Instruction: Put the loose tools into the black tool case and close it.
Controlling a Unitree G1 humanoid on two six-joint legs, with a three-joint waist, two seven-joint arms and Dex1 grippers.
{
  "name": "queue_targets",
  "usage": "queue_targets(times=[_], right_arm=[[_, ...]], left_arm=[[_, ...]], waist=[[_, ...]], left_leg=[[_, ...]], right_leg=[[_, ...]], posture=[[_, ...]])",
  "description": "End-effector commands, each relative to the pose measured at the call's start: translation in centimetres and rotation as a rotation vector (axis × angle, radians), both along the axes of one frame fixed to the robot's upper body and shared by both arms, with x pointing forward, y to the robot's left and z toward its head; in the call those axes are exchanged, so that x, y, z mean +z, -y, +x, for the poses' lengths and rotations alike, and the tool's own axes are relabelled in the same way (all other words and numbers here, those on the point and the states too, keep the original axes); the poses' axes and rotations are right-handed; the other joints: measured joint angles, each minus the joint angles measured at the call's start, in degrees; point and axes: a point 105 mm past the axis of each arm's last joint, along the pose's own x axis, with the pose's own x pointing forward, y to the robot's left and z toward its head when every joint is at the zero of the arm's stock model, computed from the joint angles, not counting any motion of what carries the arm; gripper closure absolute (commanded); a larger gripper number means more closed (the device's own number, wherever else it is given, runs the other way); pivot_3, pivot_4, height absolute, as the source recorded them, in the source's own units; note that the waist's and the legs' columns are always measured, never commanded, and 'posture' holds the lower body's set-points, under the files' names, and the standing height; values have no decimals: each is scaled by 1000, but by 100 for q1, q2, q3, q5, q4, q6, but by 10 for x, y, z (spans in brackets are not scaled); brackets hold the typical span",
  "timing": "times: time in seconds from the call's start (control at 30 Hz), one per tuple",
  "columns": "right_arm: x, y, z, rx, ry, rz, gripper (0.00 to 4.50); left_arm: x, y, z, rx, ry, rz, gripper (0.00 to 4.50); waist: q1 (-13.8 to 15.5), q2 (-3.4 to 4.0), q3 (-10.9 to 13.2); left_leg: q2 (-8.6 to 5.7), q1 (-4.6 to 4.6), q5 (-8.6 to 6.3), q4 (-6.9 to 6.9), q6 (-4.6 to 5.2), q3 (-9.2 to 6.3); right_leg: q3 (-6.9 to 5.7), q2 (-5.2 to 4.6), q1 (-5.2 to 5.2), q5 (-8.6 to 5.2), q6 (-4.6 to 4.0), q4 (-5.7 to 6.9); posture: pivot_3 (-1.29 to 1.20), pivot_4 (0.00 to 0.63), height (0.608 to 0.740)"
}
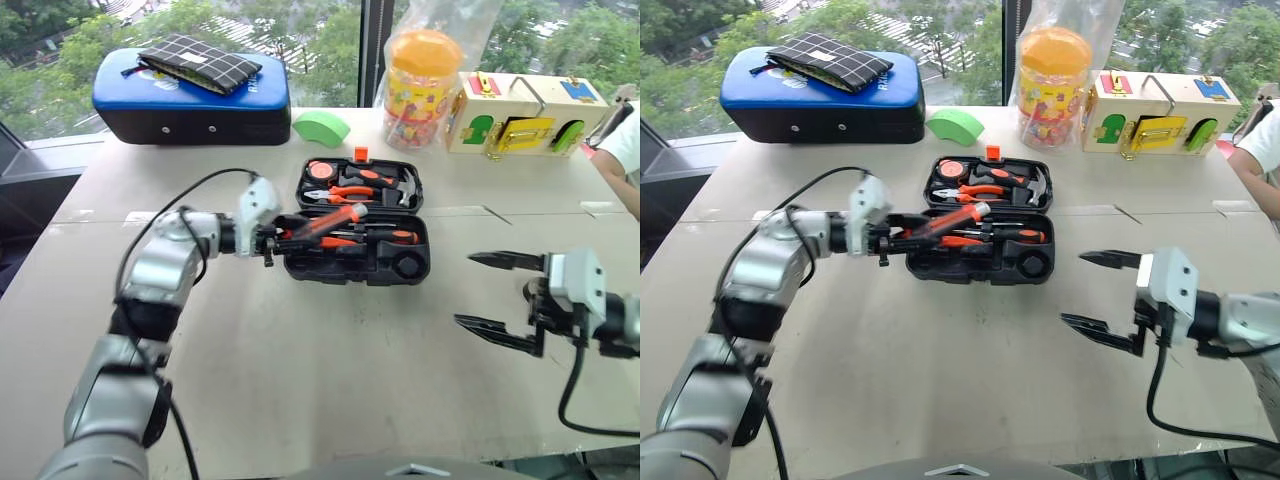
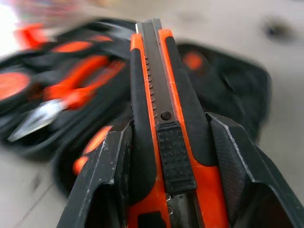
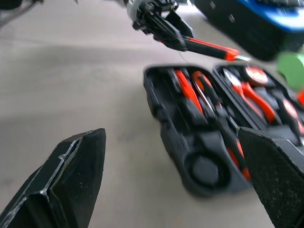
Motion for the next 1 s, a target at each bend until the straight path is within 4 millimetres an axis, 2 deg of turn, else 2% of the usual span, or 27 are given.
queue_targets(times=[0.03, 0.17, 0.37, 0.6, 0.63, 0.67, 0.77, 0.8, 0.87, 0.93, 0.97, 1.0], right_arm=[[11, 13, -9, -71, 58, -32, 0], [7, 27, -21, -173, 51, -35, 0], [5, 22, -24, -195, 54, -19, 0], [7, 21, -22, -190, 58, -19, 0], [7, 21, -22, -187, 59, -19, 0], [7, 20, -21, -183, 58, -20, 0], [6, 20, -22, -181, 54, -20, 0], [5, 19, -22, -181, 52, -20, 0], [3, 18, -22, -181, 49, -14, 0], [2, 16, -21, -180, 47, -8, 0], [1, 16, -20, -179, 45, -5, 0], [0, 14, -19, -176, 43, -1, 0]], left_arm=[[3, 4, 5, -157, 56, 99, 2803], [-8, 17, 6, -261, 44, 167, 2803], [-20, 23, 0, -303, 24, 167, 2803], [-25, 19, 4, -293, 43, 199, 2803], [-24, 18, 4, -293, 36, 189, 1719], [-19, 18, 5, -286, 38, 161, 1523], [5, 20, 9, -229, 6, 11, 284], [12, 20, 10, -212, -11, -33, 121], [24, 17, 6, -192, -91, -125, 121], [27, 16, 1, -172, -153, -170, 121], [25, 17, -2, -162, -179, -181, 743], [21, 18, -4, -147, -184, -179, 1068]], waist=[[-37, 0, 1], [37, -15, 4], [-55, -13, 5], [-34, -13, 4], [-27, -13, 4], [-22, -13, 4], [-22, -13, 4], [-18, -13, 5], [-16, -14, 6], [-26, -14, 6], [-28, -13, 6], [-40, -13, 5]], left_leg=[[3, 2, 0, -8, 0, 7], [0, -12, -2, -5, 5, -7], [4, -11, -8, 20, 16, 1], [6, -10, -8, 19, 16, -3], [6, -10, -8, 20, 16, -2], [5, -10, -8, 21, 16, -2], [5, -9, -8, 23, 16, -1], [5, -9, -9, 23, 17, -1], [5, -9, -9, 24, 17, -3], [6, -9, -9, 29, 17, -3], [6, -8, -9, 31, 17, -2], [6, -6, -9, 34, 17, -1]], right_leg=[[11, -1, 0, 1, 1, -4], [-11, -3, 1, 9, 16, -11], [4, -2, 2, 12, 24, -2], [-1, 1, 3, 18, 34, 0], [-2, 2, 3, 18, 34, 2], [-2, 3, 3, 18, 35, 3], [-1, 5, 4, 18, 35, 3], [-1, 6, 5, 18, 35, 4], [-11, 10, 5, 18, 37, 6], [-22, 38, 5, 18, 38, 12], [-20, 38, 5, 18, 38, 15], [-17, 38, 6, 18, 38, 20]], posture=[[0, 150, 740], [0, 150, 740], [0, 150, 740], [0, 150, 740], [0, 150, 740], [0, 150, 740], [0, 150, 740], [0, 150, 740], [0, 150, 740], [0, 150, 740], [0, 150, 740], [0, 150, 740]])
